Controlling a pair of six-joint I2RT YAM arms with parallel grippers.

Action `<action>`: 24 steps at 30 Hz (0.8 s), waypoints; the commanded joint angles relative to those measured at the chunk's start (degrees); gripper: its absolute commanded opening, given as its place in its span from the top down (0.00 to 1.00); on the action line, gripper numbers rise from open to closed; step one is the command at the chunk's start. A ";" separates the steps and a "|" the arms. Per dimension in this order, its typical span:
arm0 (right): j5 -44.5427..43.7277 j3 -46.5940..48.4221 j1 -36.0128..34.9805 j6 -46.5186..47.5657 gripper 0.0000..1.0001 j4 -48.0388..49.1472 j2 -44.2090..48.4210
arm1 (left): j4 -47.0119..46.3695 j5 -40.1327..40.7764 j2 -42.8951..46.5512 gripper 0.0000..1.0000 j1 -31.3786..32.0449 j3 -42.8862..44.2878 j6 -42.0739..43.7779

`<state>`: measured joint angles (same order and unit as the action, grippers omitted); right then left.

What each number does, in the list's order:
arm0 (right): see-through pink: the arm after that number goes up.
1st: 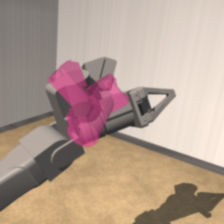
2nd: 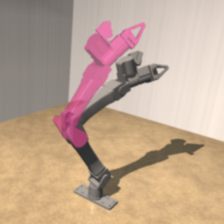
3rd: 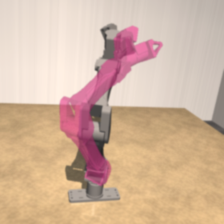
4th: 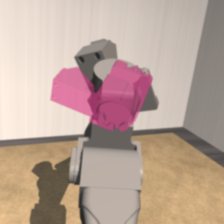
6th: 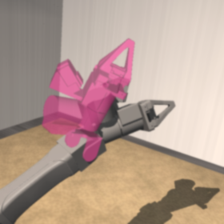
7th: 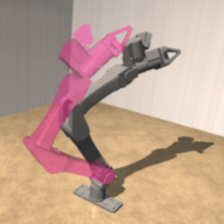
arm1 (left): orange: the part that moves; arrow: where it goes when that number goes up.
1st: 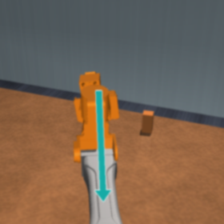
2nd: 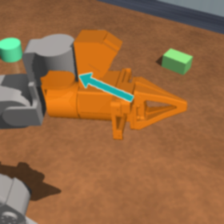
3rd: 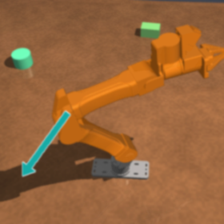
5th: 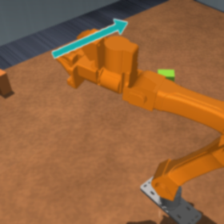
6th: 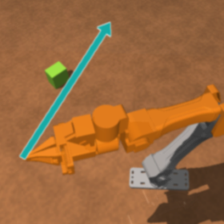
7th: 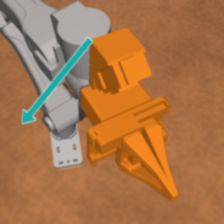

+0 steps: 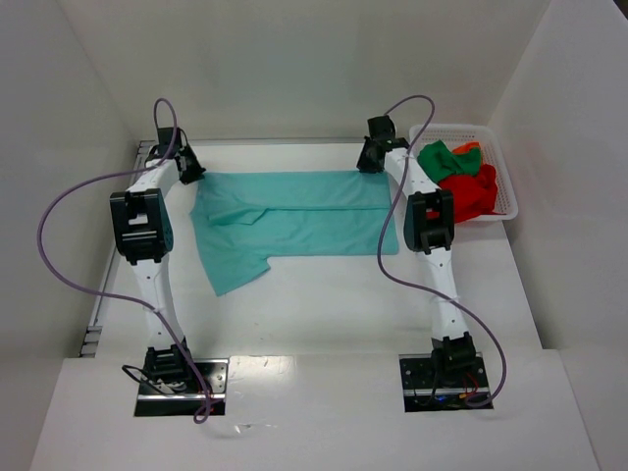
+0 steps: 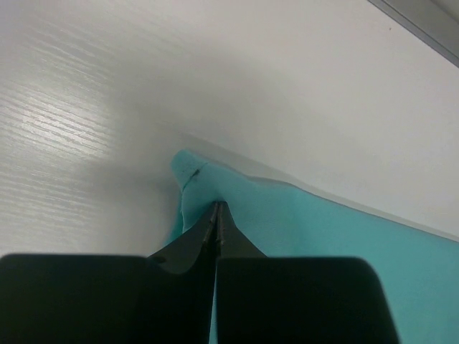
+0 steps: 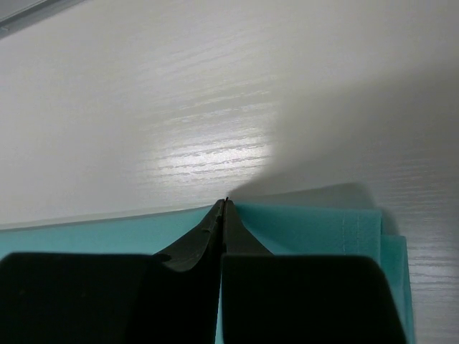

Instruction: Fold and stack the t-shirts

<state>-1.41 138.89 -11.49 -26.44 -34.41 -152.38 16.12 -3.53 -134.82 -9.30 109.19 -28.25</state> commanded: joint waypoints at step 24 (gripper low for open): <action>0.09 -44.27 -0.38 1.92 0.16 13.40 44.77 | -0.21 -8.07 37.25 0.12 0.16 -22.33 2.51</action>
<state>-1.69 102.35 -11.49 -23.40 -24.14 -111.53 14.94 -7.86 -100.86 -9.21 92.01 -24.45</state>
